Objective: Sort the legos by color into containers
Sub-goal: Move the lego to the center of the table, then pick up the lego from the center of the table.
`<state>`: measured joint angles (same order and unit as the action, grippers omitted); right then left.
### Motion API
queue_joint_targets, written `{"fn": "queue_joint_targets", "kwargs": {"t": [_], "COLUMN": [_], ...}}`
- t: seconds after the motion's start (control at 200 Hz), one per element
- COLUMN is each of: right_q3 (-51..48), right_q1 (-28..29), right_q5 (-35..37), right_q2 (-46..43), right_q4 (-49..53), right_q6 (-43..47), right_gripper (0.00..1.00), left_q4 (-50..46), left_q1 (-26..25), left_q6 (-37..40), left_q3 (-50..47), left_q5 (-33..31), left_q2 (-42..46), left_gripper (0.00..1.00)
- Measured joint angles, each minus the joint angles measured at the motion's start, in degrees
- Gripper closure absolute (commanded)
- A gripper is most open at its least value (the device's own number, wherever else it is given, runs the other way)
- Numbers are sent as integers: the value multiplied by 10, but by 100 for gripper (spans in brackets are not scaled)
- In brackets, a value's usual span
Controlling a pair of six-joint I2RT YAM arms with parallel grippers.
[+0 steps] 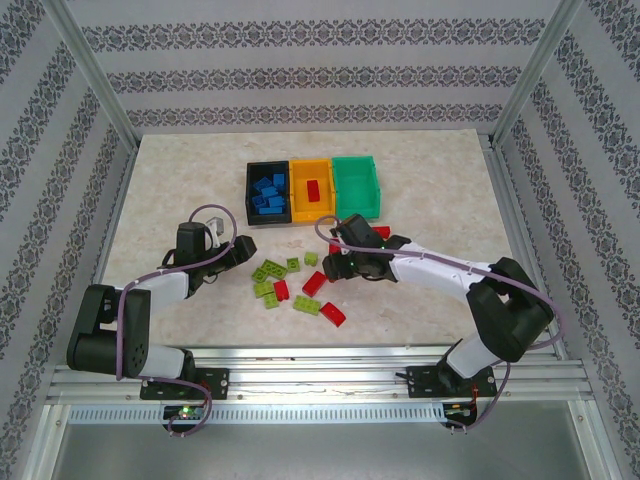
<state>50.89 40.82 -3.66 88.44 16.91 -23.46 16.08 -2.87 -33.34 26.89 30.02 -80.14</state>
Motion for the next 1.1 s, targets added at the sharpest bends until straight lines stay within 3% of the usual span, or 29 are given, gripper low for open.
{"fn": "queue_joint_targets", "kwargs": {"t": [0.744, 1.099], "right_q3": [45, 61], "right_q1": [19, -6], "right_q5": [0, 16], "right_q2": [99, 123], "right_q4": [-7, -16], "right_q6": [-2, -16], "right_gripper": [44, 32], "left_q4": [0, 0], "left_q1": [0, 0], "left_q6": [-1, -2], "left_q3": [0, 0], "left_q5": [0, 0], "left_q2": [0, 0], "left_gripper": [18, 18]}}
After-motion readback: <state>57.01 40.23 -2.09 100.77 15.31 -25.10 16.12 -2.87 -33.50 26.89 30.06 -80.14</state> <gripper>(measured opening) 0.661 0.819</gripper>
